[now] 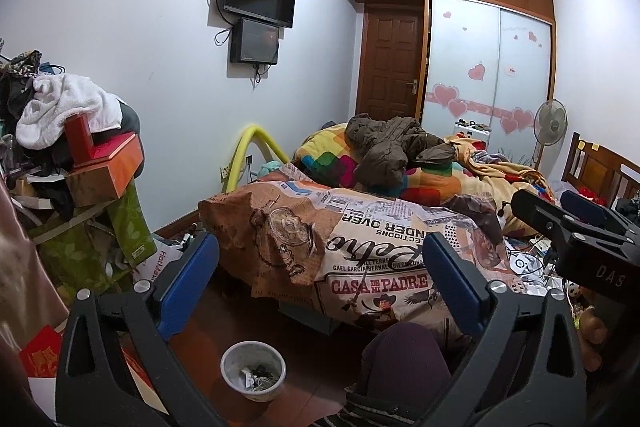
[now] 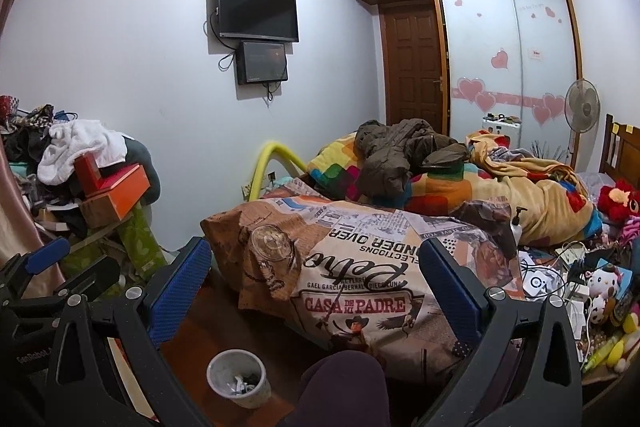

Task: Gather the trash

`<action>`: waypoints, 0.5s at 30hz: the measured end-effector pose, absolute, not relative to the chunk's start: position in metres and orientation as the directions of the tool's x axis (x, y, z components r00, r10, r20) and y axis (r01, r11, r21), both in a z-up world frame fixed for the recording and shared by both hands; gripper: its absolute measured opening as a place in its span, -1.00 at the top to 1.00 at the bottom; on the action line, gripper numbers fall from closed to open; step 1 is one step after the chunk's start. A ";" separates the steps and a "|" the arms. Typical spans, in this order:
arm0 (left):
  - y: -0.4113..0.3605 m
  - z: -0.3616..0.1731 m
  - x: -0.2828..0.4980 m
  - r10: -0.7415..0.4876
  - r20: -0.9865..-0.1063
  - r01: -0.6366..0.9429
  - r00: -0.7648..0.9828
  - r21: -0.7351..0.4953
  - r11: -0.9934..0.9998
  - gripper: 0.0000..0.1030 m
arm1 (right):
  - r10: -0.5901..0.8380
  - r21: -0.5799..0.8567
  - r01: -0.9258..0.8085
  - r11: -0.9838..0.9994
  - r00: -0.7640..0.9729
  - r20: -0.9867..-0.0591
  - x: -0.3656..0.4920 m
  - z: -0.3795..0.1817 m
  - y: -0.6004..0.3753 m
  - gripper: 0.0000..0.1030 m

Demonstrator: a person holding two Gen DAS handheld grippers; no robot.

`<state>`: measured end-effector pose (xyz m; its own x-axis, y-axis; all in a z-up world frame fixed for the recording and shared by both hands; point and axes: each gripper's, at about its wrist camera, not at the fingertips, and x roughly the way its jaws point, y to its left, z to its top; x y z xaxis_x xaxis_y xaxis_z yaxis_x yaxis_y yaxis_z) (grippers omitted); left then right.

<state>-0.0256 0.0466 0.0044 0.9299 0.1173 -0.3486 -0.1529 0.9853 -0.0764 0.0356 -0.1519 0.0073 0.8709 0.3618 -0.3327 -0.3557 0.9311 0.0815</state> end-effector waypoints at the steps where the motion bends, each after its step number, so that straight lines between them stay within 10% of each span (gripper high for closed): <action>1: 0.046 0.004 -0.026 0.117 -0.349 -0.152 0.930 -0.076 0.985 -0.99 | 0.362 0.081 -0.356 0.931 0.871 -0.332 0.036 0.008 -0.152 -1.00; 15: 0.039 0.004 -0.024 0.102 -0.350 -0.133 0.931 -0.065 0.989 -0.99 | 0.361 0.074 -0.357 0.931 0.873 -0.329 0.039 0.011 -0.153 -1.00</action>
